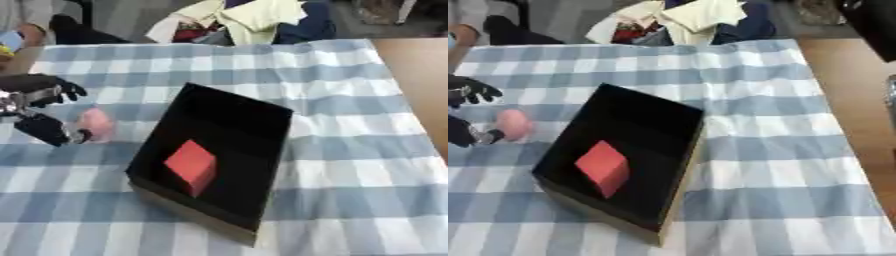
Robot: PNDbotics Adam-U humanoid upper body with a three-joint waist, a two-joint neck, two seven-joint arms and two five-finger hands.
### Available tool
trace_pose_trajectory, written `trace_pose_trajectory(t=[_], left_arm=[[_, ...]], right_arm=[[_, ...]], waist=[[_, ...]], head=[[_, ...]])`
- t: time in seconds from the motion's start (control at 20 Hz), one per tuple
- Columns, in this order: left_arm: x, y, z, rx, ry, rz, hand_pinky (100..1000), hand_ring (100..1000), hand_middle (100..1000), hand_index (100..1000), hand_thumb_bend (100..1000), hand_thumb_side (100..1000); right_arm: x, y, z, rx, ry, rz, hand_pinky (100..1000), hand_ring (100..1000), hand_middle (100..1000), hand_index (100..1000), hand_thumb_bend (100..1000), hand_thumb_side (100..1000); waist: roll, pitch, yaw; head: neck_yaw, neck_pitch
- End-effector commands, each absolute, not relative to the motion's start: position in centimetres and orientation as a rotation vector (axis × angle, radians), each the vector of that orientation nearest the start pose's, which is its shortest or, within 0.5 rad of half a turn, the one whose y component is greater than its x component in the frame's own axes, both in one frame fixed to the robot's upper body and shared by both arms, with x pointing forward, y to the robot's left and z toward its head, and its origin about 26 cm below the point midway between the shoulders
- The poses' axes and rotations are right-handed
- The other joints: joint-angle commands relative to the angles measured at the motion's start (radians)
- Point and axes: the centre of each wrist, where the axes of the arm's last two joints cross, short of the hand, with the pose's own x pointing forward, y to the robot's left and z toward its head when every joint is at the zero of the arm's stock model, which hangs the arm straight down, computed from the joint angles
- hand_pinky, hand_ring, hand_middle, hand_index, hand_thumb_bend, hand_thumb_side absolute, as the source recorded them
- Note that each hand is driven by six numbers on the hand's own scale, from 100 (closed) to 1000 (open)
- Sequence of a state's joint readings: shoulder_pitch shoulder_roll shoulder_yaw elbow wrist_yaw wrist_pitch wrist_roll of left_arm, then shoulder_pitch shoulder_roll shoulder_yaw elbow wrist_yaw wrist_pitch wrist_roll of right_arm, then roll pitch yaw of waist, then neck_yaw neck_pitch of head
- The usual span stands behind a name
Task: Pick up objects on the table and place them in the box.
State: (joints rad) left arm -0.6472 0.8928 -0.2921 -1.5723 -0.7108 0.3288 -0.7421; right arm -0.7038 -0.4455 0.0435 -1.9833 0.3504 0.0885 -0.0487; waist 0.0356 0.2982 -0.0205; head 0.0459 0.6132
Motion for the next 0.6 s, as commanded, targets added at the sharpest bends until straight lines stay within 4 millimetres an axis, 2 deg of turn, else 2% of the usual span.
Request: trace_pose_trajectory(t=[0.05, 0.3, 0.6], left_arm=[[37.7, 33.2, 26.5, 1.015, -0.918, -1.410, 780, 865, 840, 961, 363, 431], [38.8, 34.1, 25.8, 1.038, -0.886, -1.361, 781, 866, 839, 955, 341, 438], [39.5, 34.0, 25.2, 1.029, -0.889, -1.357, 775, 859, 828, 943, 350, 461]], right_arm=[[30.6, -22.7, 32.9, 0.909, 3.335, -0.764, 951, 904, 795, 827, 100, 800], [30.6, -22.7, 32.7, 0.904, 3.344, -0.758, 951, 904, 794, 827, 100, 804], [30.7, -22.8, 32.6, 0.907, 3.350, -0.756, 950, 901, 794, 827, 100, 805]], waist=[[0.000, -0.015, -0.001], [-0.001, -0.012, -0.004], [-0.002, -0.009, -0.007]], head=[[0.005, -0.013], [0.009, -0.017], [0.011, -0.019]])
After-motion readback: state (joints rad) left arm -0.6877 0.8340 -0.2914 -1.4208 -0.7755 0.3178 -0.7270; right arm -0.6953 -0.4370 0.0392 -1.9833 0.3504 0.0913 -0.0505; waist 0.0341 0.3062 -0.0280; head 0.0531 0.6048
